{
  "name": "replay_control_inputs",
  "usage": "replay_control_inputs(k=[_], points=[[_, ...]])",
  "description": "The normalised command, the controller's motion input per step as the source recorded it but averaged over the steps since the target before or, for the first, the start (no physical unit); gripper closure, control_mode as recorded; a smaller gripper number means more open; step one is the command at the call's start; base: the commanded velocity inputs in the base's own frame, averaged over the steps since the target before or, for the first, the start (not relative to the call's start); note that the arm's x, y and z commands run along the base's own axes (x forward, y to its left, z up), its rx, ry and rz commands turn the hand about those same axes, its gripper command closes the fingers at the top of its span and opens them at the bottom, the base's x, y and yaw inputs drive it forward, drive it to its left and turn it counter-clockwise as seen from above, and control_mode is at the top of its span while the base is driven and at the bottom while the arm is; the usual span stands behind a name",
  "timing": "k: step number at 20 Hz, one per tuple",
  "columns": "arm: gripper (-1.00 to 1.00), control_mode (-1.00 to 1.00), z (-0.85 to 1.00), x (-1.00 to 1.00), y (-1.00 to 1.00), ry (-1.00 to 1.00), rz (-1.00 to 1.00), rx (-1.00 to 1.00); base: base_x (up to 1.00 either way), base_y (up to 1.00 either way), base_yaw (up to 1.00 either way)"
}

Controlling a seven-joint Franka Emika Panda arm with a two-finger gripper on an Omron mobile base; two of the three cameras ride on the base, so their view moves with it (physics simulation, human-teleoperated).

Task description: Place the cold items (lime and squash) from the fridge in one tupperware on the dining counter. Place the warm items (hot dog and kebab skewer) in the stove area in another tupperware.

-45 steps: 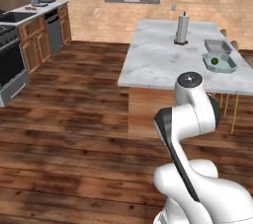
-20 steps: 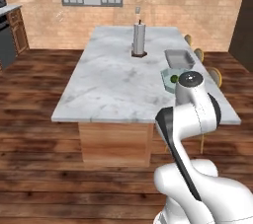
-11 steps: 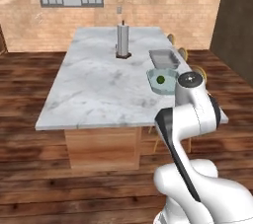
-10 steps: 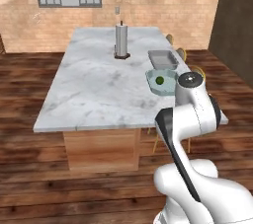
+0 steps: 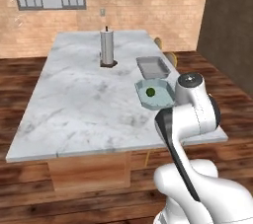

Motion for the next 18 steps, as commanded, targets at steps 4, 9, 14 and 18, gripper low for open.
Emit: replay_control_inputs(k=[4, 9, 14, 18], points=[[1.00, 1.00, 0.00, 0.00, 0.00, 0.00, 0.00, 0.00, 0.37, -0.39, -0.15], [1.00, 1.00, 0.00, 0.00, 0.00, 0.00, 0.00, 0.00, 0.34, -0.32, -0.15], [1.00, 1.00, 0.00, 0.00, 0.00, 0.00, 0.00, 0.00, 0.40, -0.24, -0.12], [1.00, 1.00, 0.00, 0.00, 0.00, 0.00, 0.00, 0.00, 0.38, -0.21, -0.11]])
